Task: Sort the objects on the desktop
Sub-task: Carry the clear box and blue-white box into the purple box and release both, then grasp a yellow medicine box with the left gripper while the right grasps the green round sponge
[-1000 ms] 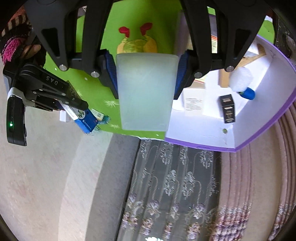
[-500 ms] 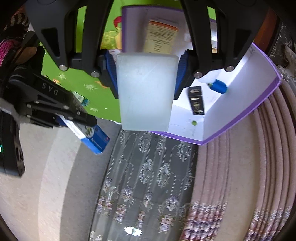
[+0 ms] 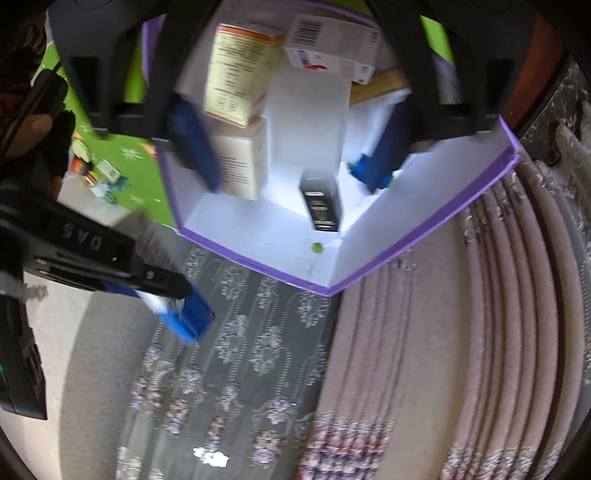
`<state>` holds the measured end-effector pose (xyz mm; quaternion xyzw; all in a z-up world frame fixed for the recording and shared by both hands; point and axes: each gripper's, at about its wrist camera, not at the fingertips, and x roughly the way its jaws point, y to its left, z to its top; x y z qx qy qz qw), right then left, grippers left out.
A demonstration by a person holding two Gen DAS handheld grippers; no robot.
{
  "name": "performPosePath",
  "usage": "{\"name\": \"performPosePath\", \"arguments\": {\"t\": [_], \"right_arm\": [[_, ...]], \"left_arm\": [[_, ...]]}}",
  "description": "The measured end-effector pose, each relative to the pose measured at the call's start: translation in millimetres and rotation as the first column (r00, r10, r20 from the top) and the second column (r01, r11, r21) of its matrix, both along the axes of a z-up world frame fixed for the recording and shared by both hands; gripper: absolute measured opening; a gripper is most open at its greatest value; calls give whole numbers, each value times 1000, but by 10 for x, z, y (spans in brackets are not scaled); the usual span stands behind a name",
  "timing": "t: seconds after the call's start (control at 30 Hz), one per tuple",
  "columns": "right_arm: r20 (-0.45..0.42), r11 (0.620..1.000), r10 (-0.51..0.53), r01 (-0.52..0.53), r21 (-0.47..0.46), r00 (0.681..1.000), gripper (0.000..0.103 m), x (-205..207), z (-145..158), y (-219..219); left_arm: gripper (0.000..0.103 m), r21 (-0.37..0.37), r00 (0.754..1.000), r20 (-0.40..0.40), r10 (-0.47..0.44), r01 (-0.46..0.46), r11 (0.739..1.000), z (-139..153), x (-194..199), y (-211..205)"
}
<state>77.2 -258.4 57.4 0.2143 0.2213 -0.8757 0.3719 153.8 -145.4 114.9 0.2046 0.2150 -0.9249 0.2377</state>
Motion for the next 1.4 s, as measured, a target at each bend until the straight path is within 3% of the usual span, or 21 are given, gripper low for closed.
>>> {"name": "performPosePath", "arguments": {"t": [0.03,0.1,0.13,0.33,0.7,0.93,1.03,1.17,1.3,1.4], "right_arm": [[1,1000,-8,8,-6,1000,46,-23,10,-18],[-10,999,-12,12,-30,1000,61,-10,32,-11],[-18,999,-10,9,-45,1000,63,13,42,15],[-20,998,-27,25,-65,999,64,83,34,164],[0,992,-71,71,-104,997,73,-3,27,575],[33,979,-153,156,-132,988,77,-144,-183,1192],[60,965,-211,217,-144,976,78,-243,-350,1604],[113,934,-309,324,-150,944,78,-427,-554,2236],[165,883,-425,448,-141,890,78,-589,-766,2970],[213,825,-517,549,-137,829,78,-728,-917,3576]], "left_arm": [[97,-5,1000,-10,20,-20,1000,0,33,-13],[98,-9,999,-19,28,-28,1000,-1,72,-31],[99,-8,999,-18,29,-30,1000,-2,68,-38],[100,29,999,-26,26,-25,999,-11,60,-18],[101,-20,1000,-8,-6,5,1000,73,-29,272],[101,-42,991,56,-121,124,991,153,-278,720],[101,-59,967,95,-237,243,968,188,-467,1081],[102,-39,903,184,-387,400,915,101,-879,1631],[102,-39,833,288,-472,503,864,-208,-1263,2100],[102,-17,803,297,-517,546,838,-365,-1515,2334]]}}
